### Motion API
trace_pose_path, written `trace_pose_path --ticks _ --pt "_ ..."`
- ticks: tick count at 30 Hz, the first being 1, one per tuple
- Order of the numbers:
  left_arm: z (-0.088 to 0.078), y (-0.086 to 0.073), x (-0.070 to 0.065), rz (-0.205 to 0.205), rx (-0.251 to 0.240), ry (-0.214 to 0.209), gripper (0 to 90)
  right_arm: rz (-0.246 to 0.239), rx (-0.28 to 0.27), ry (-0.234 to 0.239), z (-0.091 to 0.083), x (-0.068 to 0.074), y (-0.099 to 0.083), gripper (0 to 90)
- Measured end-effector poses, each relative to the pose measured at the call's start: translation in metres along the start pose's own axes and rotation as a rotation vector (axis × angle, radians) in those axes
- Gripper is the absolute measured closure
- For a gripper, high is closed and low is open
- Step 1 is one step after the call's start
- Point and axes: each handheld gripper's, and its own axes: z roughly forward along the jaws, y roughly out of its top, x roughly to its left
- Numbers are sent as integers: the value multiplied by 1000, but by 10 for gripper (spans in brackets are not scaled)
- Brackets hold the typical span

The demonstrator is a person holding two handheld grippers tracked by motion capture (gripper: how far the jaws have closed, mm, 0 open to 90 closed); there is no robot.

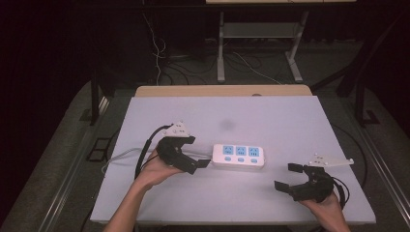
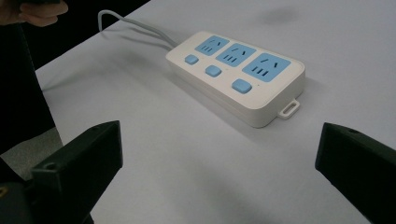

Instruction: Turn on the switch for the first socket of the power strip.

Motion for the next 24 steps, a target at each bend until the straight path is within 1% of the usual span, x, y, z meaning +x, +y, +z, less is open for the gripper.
trace_pose_path --ticks 4,5,7,16,24 --pt "5 6 1 8 8 -3 26 0 0 0 0 0 0 5" --pt "6 7 1 4 7 -5 26 0 0 0 0 0 0 4" --pt "9 10 3 9 14 -7 26 -1 -1 0 0 0 0 4" --pt "22 18 8 8 34 -13 34 -2 3 3 0 0 0 4" --pt "33 25 9 17 66 -20 49 -2 2 3 0 -1 0 4"
